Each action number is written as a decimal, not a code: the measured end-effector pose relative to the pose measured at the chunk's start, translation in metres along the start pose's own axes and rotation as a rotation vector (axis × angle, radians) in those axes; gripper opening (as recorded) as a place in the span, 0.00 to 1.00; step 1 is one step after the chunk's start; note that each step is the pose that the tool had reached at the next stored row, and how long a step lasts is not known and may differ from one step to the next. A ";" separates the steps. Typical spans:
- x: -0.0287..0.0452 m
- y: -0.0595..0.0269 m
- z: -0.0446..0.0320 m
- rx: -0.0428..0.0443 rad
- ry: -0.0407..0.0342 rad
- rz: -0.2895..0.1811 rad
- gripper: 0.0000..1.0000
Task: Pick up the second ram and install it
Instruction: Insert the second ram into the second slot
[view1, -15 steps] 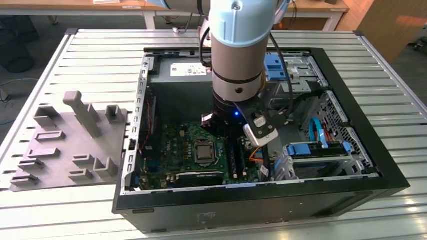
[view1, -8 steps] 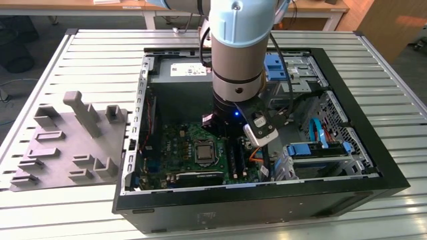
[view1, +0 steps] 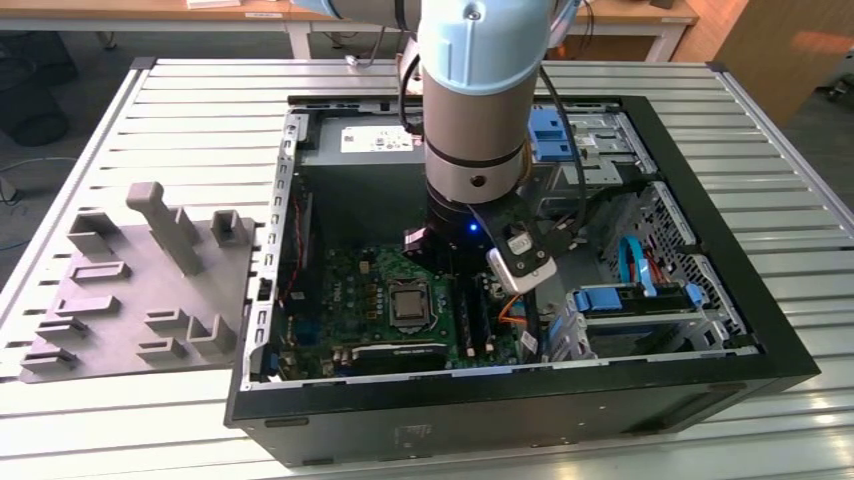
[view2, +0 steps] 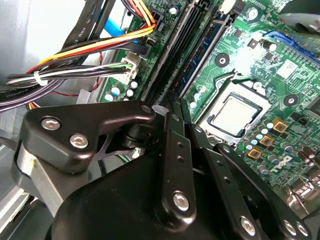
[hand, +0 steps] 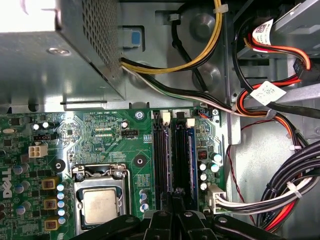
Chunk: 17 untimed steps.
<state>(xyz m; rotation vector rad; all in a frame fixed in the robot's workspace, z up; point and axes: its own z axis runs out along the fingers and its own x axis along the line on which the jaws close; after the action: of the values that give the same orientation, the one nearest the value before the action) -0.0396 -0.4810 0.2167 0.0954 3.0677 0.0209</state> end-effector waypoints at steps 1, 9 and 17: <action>0.0000 0.0000 0.0000 0.0000 0.0000 0.000 0.12; -0.0005 0.0001 -0.0069 -0.0001 -0.0001 0.000 0.12; -0.0007 0.0000 -0.0073 0.0003 0.0000 0.005 0.12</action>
<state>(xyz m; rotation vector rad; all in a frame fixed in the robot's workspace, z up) -0.0394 -0.4811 0.2240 0.1037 3.0674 0.0207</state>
